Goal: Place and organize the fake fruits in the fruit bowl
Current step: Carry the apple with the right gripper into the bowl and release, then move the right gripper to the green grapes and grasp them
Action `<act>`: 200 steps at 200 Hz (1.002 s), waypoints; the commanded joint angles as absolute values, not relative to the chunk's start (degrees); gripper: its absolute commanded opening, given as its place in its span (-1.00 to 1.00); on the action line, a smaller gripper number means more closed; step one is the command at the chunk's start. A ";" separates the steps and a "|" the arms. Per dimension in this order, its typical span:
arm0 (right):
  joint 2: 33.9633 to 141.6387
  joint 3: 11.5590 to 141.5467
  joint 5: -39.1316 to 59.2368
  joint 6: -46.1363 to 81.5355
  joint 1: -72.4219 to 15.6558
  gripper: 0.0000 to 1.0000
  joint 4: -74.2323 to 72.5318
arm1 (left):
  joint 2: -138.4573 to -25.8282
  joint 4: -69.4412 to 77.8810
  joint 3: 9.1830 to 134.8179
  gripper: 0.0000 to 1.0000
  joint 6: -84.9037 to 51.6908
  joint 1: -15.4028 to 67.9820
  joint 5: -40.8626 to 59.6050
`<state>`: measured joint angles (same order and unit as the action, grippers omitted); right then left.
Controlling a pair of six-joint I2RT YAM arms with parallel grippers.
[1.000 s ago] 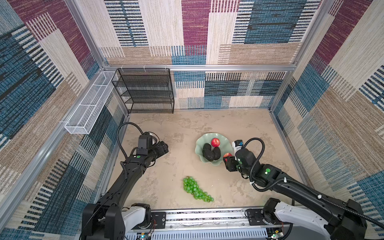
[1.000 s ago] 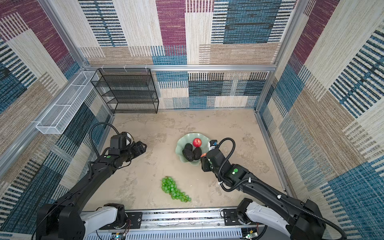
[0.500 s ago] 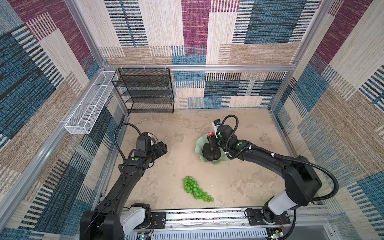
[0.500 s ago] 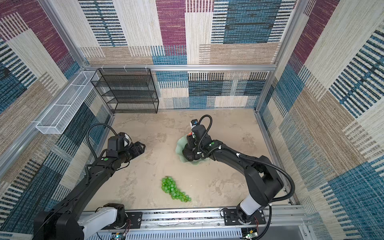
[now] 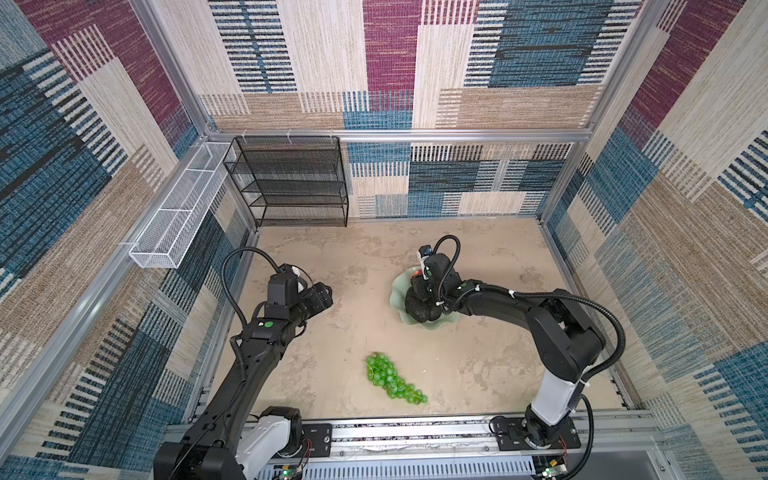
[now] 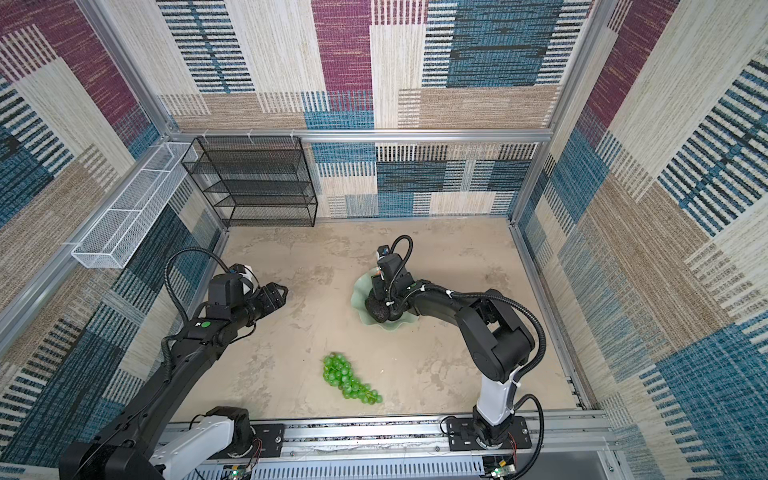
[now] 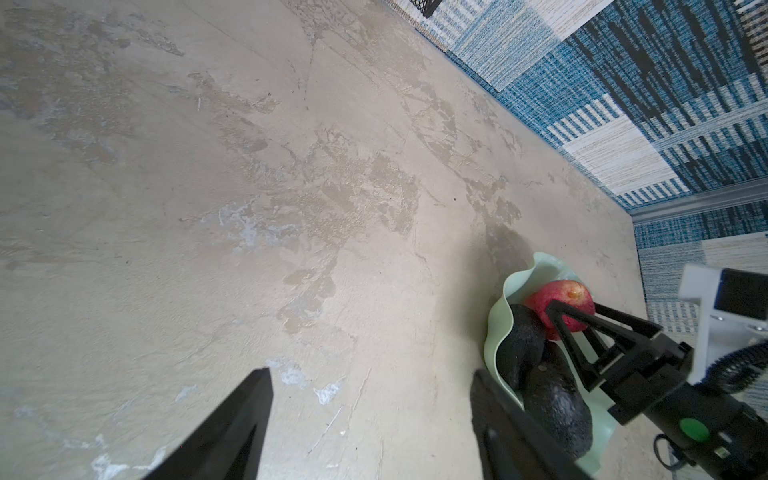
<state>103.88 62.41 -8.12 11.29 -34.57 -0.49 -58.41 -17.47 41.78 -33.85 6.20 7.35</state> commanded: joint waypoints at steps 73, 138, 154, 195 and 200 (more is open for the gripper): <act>92.41 59.45 -6.58 11.17 -34.54 0.56 0.36 | -58.05 -17.32 41.53 0.57 -32.85 6.07 5.98; 66.08 32.33 6.95 7.92 -46.06 0.94 -15.90 | -58.03 -17.31 41.08 0.56 -33.02 5.89 5.13; 63.37 28.37 6.74 8.09 -50.65 0.95 -18.44 | -58.22 -17.37 41.29 0.56 -33.09 5.76 5.10; 66.22 24.38 4.31 8.64 -60.38 0.96 -21.09 | -57.96 -17.84 41.47 0.56 -33.34 5.62 5.36; 66.71 24.29 4.19 8.76 -61.00 0.95 -21.36 | -57.87 -17.99 41.47 0.56 -33.34 5.54 5.39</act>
